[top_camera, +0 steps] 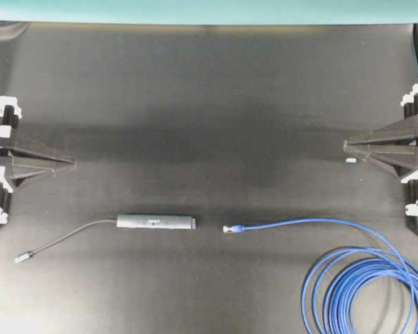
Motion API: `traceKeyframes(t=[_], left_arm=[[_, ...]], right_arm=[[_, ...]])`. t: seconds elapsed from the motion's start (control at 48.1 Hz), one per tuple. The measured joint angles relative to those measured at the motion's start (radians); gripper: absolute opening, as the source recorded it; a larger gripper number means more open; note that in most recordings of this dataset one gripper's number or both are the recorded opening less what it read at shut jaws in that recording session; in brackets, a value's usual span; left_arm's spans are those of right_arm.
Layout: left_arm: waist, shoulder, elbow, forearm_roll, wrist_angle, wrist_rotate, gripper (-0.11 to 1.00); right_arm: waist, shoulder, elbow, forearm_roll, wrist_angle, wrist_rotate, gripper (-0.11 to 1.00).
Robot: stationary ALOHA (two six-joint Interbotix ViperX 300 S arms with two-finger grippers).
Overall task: Insert the LAN cable into the hub.
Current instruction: 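Move left gripper to the grey Anker hub and right gripper to the blue cable plug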
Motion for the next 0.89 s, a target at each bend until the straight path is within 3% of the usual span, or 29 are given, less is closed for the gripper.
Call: traceKeyframes(t=[0.062, 0.187, 0.353, 0.623, 0.789, 0.893], left_arm=[[-0.002, 0.02, -0.008, 0.023, 0.003, -0.035, 0.02], [-0.026, 0.095, -0.029, 0.037, 0.009, -0.078, 0.0], [-0.095, 0.186, -0.061, 0.04, 0.011, -0.084, 0.0], [-0.152, 0.362, -0.107, 0.04, 0.0, -0.103, 0.0], [-0.152, 0.477, -0.08, 0.04, -0.137, -0.123, 0.0], [-0.146, 0.548, -0.038, 0.04, -0.268, -0.143, 0.05]], right_arm=[[0.0, 0.008, -0.002, 0.005, 0.008, 0.002, 0.06], [0.0, 0.058, -0.021, 0.02, 0.094, 0.012, 0.0], [0.002, 0.167, -0.081, 0.021, 0.202, 0.017, 0.0], [0.058, 0.364, -0.143, 0.023, 0.216, 0.018, 0.0], [0.061, 0.434, -0.172, 0.023, 0.216, 0.02, 0.01], [0.061, 0.466, -0.187, 0.023, 0.23, 0.02, 0.08]])
